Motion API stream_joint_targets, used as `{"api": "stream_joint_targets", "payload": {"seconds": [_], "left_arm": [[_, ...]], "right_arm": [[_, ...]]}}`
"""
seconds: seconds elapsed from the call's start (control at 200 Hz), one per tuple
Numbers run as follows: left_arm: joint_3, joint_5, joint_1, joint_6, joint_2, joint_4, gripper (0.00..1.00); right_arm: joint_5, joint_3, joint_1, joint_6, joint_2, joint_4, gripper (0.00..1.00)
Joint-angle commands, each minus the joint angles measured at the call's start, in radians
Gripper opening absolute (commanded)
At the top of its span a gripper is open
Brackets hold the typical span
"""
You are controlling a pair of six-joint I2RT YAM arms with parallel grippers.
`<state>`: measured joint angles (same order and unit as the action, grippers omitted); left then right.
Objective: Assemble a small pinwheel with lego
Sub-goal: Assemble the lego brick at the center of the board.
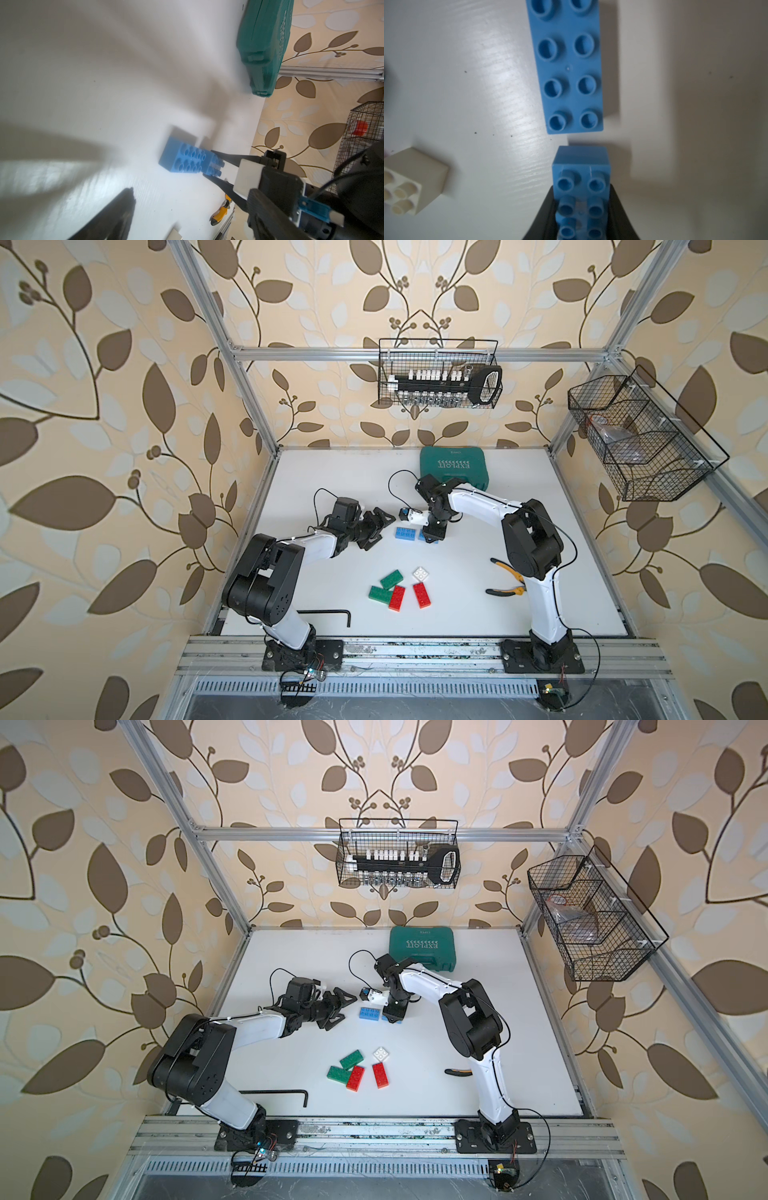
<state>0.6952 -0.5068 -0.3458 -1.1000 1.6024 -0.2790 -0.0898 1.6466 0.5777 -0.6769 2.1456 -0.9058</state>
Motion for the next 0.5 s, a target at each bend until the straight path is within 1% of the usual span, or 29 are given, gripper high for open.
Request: {"api": "stream_joint_targets", "payload": {"seconds": [0.0,0.115,0.28,0.495], "left_arm": [[-0.002,-0.019,0.014,0.019,-0.003,-0.027,0.88],[-0.014,-0.012,0.019,0.017,-0.005,-0.031,0.88],[-0.035,-0.02,0.042,0.01,-0.014,-0.042,0.88],[-0.041,-0.018,0.044,0.02,-0.031,-0.029,0.88]], "right_arm": [[-0.024,0.042,0.006,-0.029,0.038,-0.05,0.16],[-0.041,0.039,0.018,-0.032,0.041,-0.037,0.16],[-0.027,0.062,0.026,-0.026,0.081,-0.047,0.17],[-0.014,0.073,0.029,-0.021,0.102,-0.05,0.18]]}}
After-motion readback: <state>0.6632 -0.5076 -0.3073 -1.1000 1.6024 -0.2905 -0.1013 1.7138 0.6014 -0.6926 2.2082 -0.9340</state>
